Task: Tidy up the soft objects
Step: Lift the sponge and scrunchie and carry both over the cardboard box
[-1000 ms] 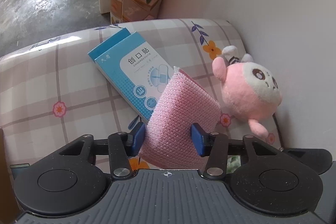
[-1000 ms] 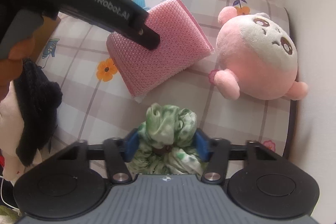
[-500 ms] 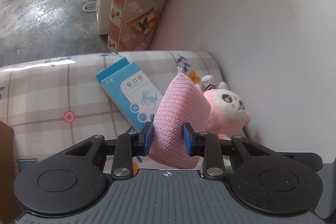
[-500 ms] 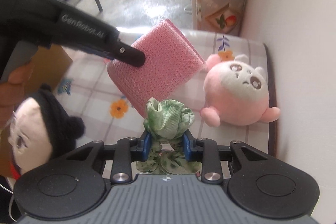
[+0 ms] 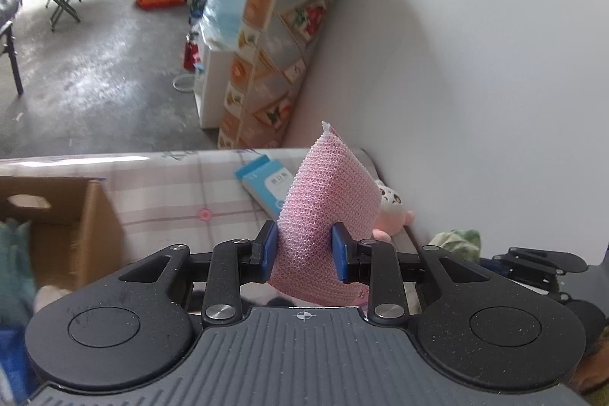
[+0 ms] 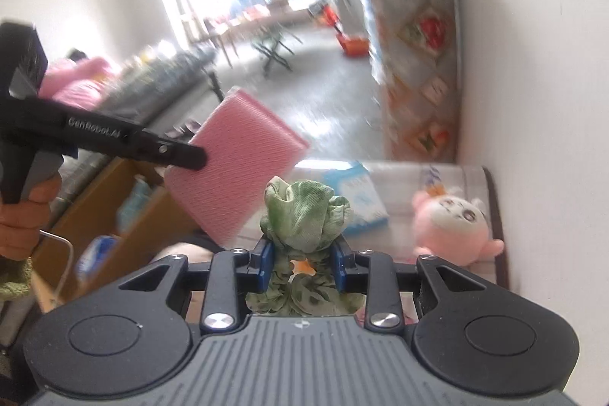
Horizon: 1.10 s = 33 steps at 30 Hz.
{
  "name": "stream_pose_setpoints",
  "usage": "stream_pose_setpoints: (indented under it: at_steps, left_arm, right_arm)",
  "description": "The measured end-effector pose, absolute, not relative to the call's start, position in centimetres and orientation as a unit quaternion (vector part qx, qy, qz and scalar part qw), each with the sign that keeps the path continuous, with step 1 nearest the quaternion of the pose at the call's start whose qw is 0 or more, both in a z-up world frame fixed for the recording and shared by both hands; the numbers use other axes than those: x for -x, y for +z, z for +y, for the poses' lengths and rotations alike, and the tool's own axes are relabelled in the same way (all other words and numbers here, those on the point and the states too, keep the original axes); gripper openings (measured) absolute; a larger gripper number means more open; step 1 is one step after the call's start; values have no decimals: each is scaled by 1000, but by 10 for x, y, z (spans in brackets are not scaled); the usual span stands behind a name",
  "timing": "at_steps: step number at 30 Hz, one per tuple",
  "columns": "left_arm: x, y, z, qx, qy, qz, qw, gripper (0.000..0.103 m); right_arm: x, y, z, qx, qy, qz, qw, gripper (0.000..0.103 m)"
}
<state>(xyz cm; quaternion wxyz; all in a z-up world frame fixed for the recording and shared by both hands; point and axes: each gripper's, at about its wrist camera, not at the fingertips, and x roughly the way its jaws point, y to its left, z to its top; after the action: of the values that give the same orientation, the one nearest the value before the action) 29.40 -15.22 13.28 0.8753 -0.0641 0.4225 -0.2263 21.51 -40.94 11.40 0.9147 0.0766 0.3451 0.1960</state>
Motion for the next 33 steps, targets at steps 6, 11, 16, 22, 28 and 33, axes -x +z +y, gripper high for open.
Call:
stream_pose_setpoints:
  at_steps: [6,11,16,22,28,33]
  left_arm:
    - [-225,167,-78,91,-218,368,900,29]
    - [-179,181,-19,121,-204,334,912,29]
    - [-148,184,37,142,-171,312,924,29]
    - [-138,164,94,178,-138,315,922,29]
    - [-155,104,137,232,-121,366,893,29]
    - [-182,42,142,261,-122,421,860,29]
  right_arm:
    - [-164,159,-370,-84,257,290,918,33]
    - [-140,188,-318,-87,318,268,905,33]
    - [-137,208,-254,-86,378,263,884,33]
    - [-168,197,-180,-87,409,305,856,33]
    - [-209,155,-125,-71,391,369,840,33]
    - [-235,131,-94,-49,370,403,836,33]
